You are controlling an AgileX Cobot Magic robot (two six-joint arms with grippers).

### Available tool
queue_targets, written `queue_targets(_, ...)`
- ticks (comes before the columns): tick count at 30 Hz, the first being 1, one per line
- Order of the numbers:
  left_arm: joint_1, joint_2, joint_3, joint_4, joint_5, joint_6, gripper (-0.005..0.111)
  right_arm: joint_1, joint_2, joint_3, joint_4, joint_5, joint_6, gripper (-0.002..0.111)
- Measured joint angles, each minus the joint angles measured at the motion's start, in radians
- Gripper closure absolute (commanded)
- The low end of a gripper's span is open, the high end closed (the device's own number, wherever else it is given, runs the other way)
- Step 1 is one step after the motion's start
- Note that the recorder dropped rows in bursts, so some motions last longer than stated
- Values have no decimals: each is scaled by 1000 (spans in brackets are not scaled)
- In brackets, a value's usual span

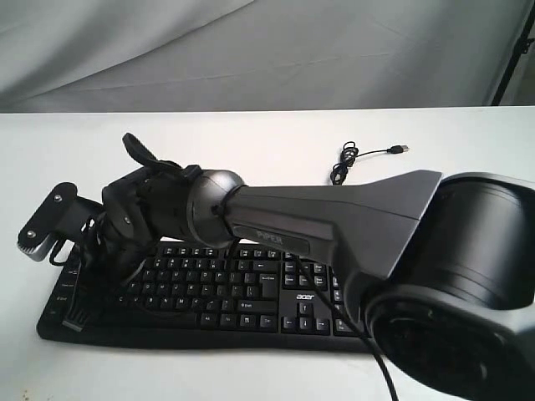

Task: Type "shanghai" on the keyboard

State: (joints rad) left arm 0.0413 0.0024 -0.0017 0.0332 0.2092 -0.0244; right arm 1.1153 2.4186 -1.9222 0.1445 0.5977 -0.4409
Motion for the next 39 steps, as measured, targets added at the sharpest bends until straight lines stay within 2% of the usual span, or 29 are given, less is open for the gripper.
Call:
queue_targets(30, 0, 0, 0, 0, 0, 1, 107, 0, 12, -4, 34, -4, -26, 108)
queue_targets(39, 0, 0, 0, 0, 0, 1, 107, 0, -69, 9, -129, 65, 61, 108)
